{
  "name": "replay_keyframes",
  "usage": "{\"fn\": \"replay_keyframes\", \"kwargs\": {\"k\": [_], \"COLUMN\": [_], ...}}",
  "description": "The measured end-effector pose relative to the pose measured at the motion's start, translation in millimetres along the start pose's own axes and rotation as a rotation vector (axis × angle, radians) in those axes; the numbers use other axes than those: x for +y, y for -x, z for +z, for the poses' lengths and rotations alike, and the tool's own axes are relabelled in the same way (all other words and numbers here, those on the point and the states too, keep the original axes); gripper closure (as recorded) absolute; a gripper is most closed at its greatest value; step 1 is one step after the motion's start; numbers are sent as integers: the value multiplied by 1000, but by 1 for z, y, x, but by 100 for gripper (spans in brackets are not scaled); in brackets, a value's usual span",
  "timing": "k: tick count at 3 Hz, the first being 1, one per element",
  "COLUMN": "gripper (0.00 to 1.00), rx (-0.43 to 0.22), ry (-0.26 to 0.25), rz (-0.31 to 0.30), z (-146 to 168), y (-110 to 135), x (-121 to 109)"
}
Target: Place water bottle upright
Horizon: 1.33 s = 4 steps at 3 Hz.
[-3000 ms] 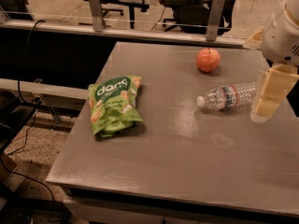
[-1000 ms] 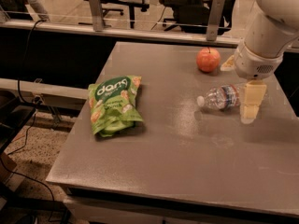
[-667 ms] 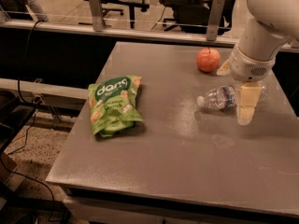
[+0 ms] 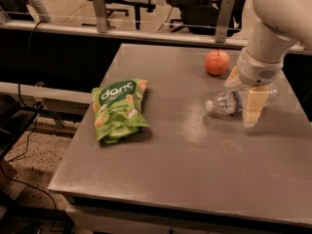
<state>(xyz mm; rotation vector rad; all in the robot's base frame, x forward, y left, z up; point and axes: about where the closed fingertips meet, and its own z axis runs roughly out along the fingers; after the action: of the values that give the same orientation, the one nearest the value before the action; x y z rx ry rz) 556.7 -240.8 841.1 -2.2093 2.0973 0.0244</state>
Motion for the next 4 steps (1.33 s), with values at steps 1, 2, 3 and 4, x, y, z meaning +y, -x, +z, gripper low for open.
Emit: {"fn": "replay_keyframes", "kwargs": {"k": [1,2,3,4], "gripper": [41,65,88,100], "rx": [-25,-63,-152,-287], "ry": [8,2,-19,-55], "rz": [-1,5,47,109], "z": [-6,-14,-32,-59], "y": [3,11,25,38], "x": [1,2,6,16]}}
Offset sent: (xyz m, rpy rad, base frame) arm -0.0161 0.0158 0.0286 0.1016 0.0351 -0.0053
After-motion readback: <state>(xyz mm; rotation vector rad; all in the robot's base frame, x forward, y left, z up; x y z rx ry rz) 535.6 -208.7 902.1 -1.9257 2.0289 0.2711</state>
